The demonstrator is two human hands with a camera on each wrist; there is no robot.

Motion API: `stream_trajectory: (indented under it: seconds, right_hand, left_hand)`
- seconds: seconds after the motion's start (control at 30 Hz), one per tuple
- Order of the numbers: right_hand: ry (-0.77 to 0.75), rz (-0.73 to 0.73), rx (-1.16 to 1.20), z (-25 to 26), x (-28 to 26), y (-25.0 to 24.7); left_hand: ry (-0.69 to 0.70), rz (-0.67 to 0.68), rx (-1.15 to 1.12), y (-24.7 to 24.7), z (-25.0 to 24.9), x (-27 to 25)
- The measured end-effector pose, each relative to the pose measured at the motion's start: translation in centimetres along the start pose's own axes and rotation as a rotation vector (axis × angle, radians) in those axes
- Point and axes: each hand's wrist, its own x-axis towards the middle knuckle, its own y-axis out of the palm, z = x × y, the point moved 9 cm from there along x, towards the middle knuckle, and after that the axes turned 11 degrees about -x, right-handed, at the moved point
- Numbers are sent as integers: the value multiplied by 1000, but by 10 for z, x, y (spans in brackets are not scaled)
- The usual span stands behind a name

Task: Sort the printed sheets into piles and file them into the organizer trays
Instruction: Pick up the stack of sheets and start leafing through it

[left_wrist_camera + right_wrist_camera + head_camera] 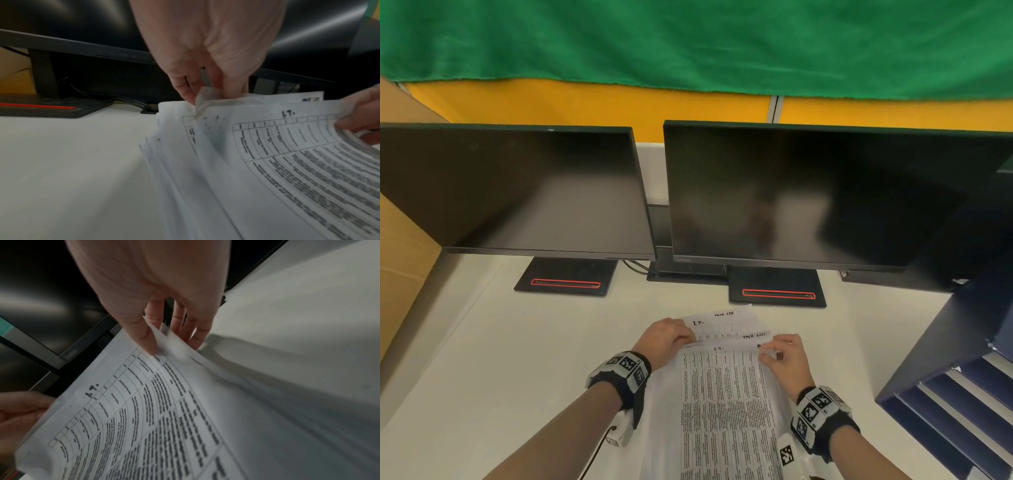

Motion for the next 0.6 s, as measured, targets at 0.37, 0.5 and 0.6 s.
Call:
stream_trajectory:
  seconds: [0.37, 0.5, 0.6]
  right_hand:
    - [15, 82, 78, -11, 3, 10]
    - [18, 60, 94, -11, 3, 7]
    - [24, 83, 85, -13, 7, 10]
  left_hand:
    - [-315, -183, -67, -22, 29, -5]
    - [-284, -191, 92, -29, 23, -6]
    - [-254, -193, 152, -32, 18, -5]
